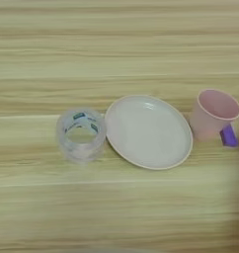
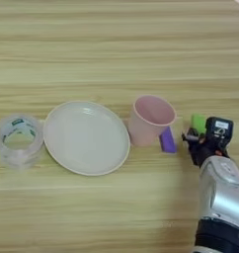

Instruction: Move the objects on the table

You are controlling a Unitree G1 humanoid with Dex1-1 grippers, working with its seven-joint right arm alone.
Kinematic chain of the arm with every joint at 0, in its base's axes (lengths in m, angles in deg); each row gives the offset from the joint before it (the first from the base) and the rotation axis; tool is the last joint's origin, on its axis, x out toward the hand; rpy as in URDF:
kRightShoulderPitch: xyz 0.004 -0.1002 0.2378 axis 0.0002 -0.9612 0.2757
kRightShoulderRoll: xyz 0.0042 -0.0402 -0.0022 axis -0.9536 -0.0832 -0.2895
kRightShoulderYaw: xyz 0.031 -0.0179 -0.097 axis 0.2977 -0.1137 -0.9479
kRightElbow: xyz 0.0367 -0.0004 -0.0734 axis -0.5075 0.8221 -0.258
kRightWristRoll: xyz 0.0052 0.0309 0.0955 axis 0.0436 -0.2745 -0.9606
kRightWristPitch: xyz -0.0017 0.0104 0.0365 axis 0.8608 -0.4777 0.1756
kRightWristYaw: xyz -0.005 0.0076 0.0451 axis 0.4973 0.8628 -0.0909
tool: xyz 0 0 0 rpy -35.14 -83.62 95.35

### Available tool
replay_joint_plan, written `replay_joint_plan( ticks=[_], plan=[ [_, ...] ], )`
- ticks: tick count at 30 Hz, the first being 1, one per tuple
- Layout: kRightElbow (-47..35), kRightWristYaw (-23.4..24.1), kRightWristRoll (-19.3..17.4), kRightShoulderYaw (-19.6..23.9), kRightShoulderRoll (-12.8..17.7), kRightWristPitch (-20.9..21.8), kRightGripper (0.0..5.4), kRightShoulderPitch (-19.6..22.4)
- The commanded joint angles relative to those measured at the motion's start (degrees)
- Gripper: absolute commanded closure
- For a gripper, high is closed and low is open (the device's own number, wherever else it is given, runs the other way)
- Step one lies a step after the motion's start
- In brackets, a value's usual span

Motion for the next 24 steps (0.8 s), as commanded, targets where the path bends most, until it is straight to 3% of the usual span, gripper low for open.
replay_joint_plan(
  ticks=[1,9,10,24],
  plan=[
    [3.51,0.11,0.33,-1.19,4.16,5.1,4.01,4.53],
    [4.99,-0.45,-0.25,-3.29,4.06,6.68,4.01,4.41],
    [4.86,-0.45,-0.33,-3.51,3.97,6.71,3.65,4.32],
    [-2.87,0.42,-1.85,-3.65,3.8,5.37,2.01,1.74]
  ],
)
